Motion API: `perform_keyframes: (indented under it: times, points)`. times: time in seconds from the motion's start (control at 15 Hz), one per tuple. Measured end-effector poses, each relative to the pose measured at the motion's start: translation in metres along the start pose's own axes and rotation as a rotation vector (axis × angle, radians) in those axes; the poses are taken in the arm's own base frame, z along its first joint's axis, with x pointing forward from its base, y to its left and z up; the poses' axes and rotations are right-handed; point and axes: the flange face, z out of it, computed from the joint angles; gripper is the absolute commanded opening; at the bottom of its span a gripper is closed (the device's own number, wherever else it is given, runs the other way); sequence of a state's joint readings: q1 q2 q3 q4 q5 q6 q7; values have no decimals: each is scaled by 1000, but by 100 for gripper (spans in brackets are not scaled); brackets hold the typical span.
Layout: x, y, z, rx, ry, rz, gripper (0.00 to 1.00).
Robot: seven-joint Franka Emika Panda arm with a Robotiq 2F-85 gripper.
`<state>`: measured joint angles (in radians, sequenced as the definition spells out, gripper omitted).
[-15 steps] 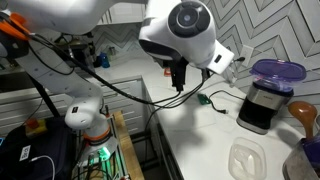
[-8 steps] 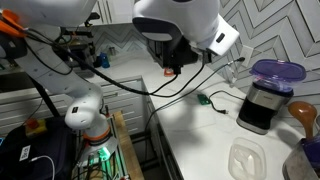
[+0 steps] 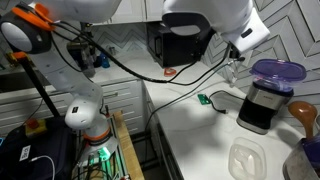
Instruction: Put the silver plate on the lunchbox on the coffee machine
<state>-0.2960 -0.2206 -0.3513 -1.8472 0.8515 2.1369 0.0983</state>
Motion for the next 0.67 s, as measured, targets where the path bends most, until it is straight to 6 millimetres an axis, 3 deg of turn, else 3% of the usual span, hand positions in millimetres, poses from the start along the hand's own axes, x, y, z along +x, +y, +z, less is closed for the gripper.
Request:
perform_keyframes:
  times: [0.27, 0.47, 0.67]
  points:
    - [41, -40, 24, -14, 181, 130, 0]
    - [64, -41, 53, -103, 299, 167, 0]
    - [73, -34, 74, -168, 316, 170, 0]
